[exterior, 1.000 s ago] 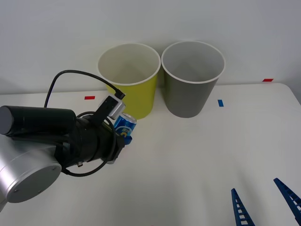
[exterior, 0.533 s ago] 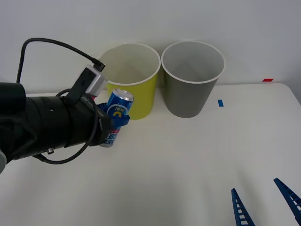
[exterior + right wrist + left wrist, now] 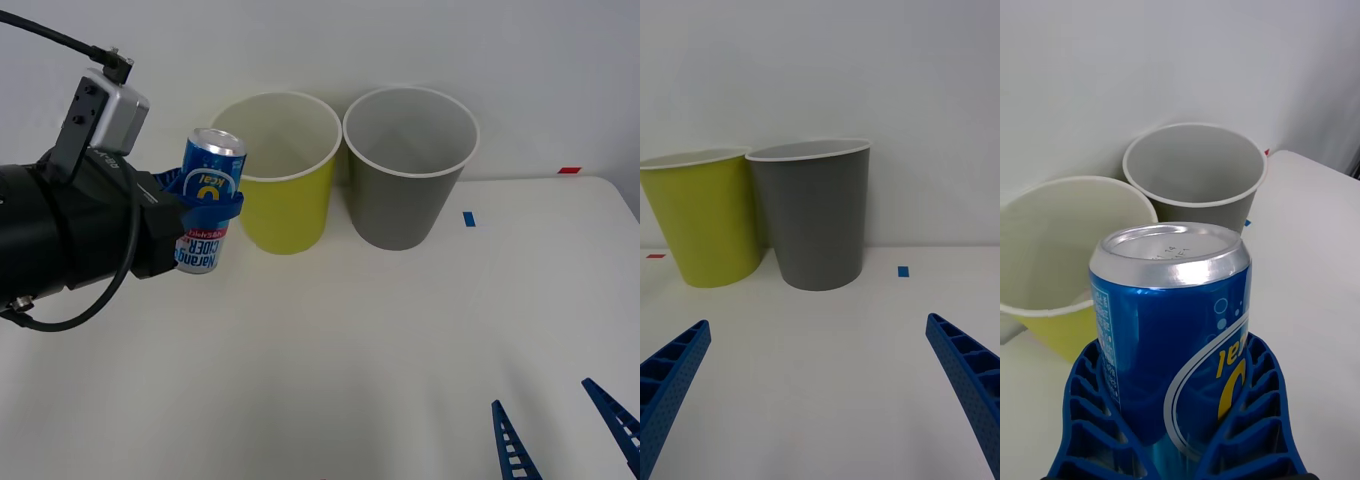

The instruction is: Put cans in the gray bin and PET bottles in the light green bin.

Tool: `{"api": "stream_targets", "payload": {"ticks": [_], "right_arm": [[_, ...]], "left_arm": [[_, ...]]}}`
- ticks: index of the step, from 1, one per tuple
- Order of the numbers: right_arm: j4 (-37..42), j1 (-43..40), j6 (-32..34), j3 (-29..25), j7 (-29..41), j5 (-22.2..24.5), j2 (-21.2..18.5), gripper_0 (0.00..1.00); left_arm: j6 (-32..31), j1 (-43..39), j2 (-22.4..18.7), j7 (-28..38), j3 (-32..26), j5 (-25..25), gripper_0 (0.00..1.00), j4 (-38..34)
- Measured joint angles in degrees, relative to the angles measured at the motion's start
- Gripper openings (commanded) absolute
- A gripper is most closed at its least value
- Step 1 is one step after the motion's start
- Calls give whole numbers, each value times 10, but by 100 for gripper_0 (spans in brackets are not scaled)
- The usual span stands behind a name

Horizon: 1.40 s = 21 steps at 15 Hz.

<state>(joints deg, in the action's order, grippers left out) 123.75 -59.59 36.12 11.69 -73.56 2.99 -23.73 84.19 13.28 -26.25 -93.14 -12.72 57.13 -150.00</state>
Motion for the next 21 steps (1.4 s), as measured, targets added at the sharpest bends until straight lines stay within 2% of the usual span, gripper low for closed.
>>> {"api": "stream_targets", "payload": {"ticks": [5,12,14,18,21], "right_arm": [[0,0,0,0,0,0,0,100],[0,0,0,0,0,0,0,100],[0,0,0,0,0,0,0,100],[0,0,0,0,0,0,0,100],[0,0,0,0,0,0,0,100]], "left_arm": [[-3,20,36,0,-58,10,0,0],[22,148,27,15,-92,24,0,2],[22,156,31,19,-95,25,0,5],[15,161,66,19,-90,20,0,19],[-53,168,70,18,-48,-16,0,59]]}}
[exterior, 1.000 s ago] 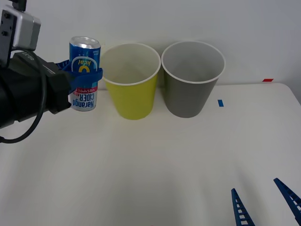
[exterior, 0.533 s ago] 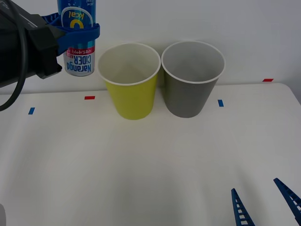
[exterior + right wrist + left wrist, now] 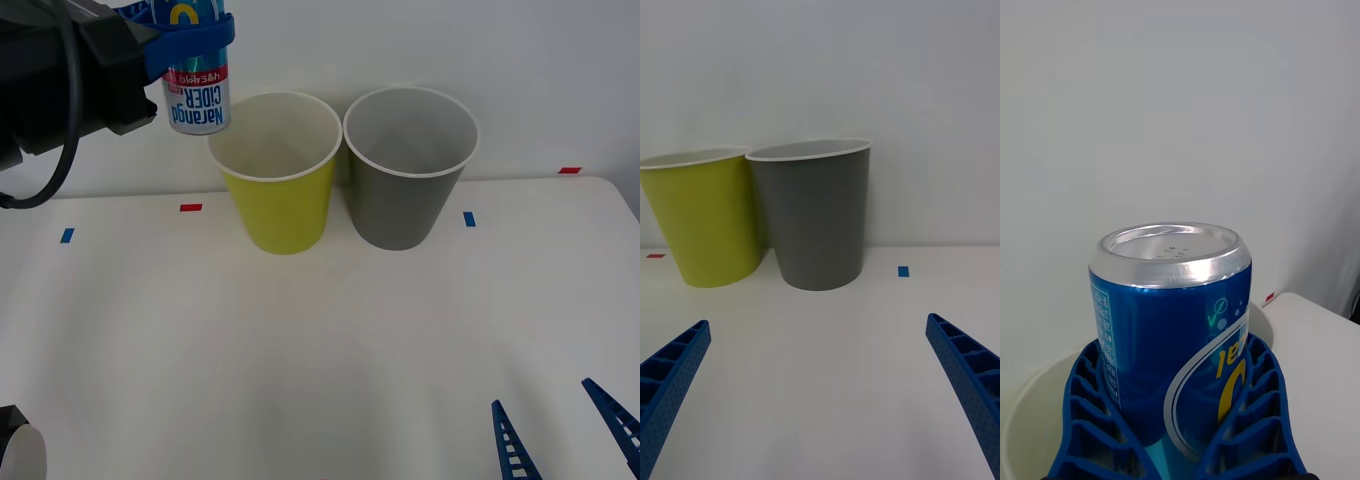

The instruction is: Put cans in the gray bin and PET bottles in the light green bin.

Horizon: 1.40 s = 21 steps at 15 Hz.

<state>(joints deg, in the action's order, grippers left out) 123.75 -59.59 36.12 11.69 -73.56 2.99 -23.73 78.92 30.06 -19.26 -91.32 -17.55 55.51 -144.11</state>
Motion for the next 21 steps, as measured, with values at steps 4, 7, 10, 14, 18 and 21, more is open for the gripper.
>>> {"api": "stream_targets", "payload": {"ticks": [4,7,10,14,18,21], "right_arm": [[0,0,0,0,0,0,0,100],[0,0,0,0,0,0,0,100],[0,0,0,0,0,0,0,100],[0,0,0,0,0,0,0,100],[0,0,0,0,0,0,0,100],[0,0,0,0,0,0,0,100]], "left_arm": [[-87,33,-7,-7,66,-30,0,88],[-134,63,-10,-9,127,-75,0,134],[-187,92,-10,-7,179,-104,0,185],[-277,115,-11,-6,240,-120,0,270],[-371,157,-18,-6,293,-127,0,370],[-461,195,-23,-5,347,-123,0,461]]}}
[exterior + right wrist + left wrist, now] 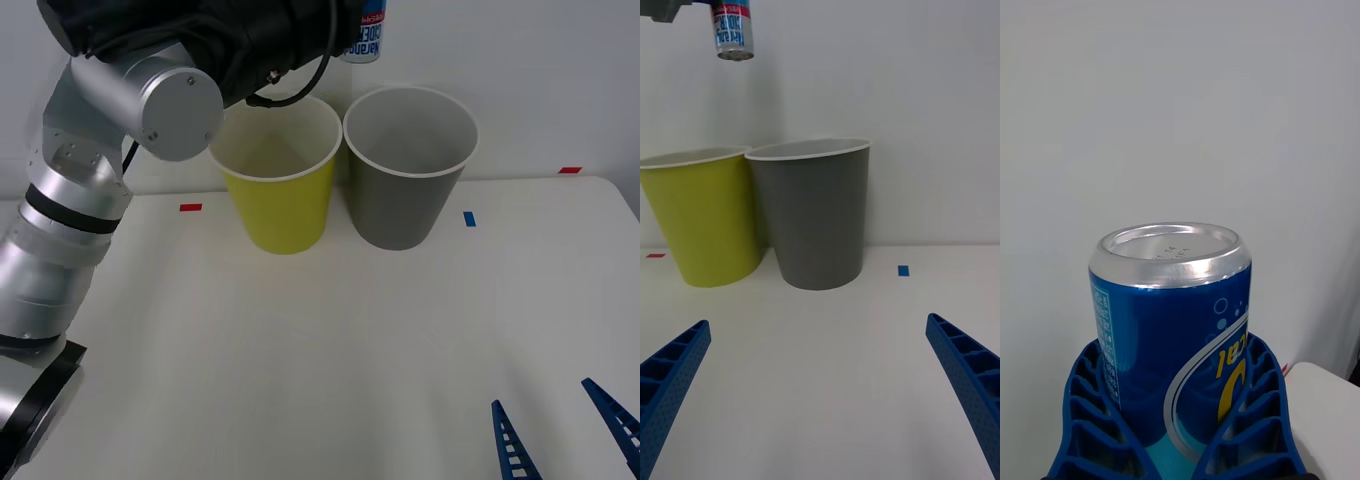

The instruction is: Put cans in the gray bin and PET bottles in the light green bin.

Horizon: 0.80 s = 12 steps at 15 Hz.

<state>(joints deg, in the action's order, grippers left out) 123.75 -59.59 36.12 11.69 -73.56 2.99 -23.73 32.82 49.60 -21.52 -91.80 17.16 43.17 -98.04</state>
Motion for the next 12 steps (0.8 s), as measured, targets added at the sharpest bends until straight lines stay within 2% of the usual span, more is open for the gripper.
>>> {"api": "stream_targets", "payload": {"ticks": [2,5,9,12], "right_arm": [[0,0,0,0,0,0,0,100],[0,0,0,0,0,0,0,100],[0,0,0,0,0,0,0,100],[0,0,0,0,0,0,0,100]], "left_arm": [[-30,24,3,4,31,2,0,36],[-51,28,12,10,52,0,0,49],[-170,29,19,14,106,-4,0,111],[-233,31,27,13,138,-6,0,149]]}}
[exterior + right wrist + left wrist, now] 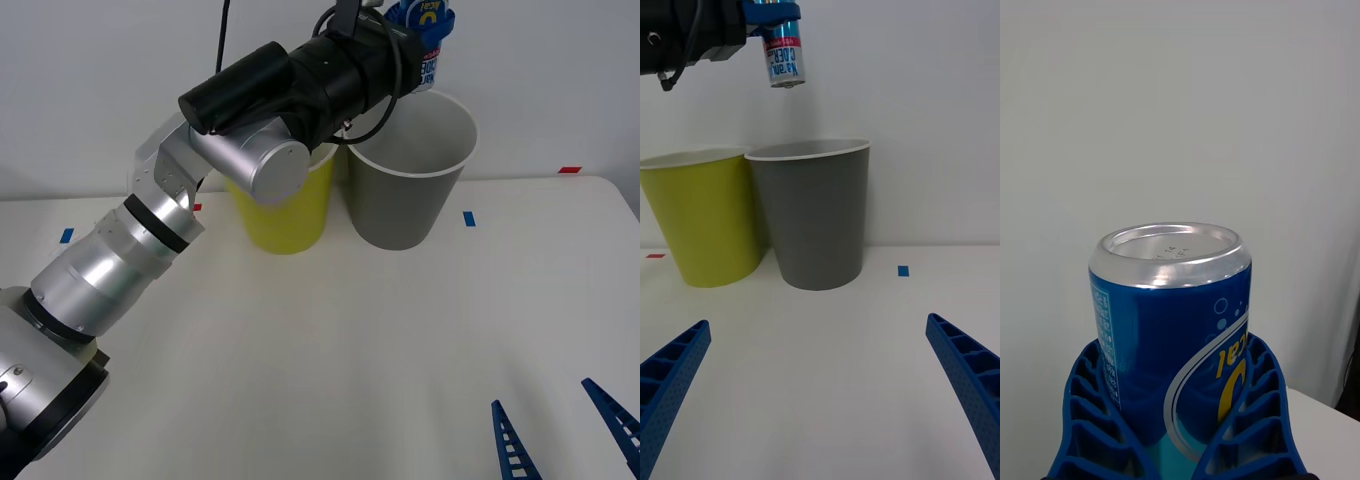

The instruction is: Put cans in the gray bin and PET bottles in the light green bin.

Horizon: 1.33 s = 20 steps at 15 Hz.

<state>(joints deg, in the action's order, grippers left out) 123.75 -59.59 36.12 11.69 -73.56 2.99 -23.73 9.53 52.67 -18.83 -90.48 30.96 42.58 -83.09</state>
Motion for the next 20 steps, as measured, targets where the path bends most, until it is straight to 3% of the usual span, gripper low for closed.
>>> {"api": "stream_targets", "payload": {"ticks": [3,19,20], "right_arm": [[0,0,0,0,0,0,0,100],[0,0,0,0,0,0,0,100],[0,0,0,0,0,0,0,100]], "left_arm": [[-45,9,7,0,26,-2,0,41],[-64,17,20,-1,38,-5,0,71],[-64,17,20,0,38,-5,3,72]]}}
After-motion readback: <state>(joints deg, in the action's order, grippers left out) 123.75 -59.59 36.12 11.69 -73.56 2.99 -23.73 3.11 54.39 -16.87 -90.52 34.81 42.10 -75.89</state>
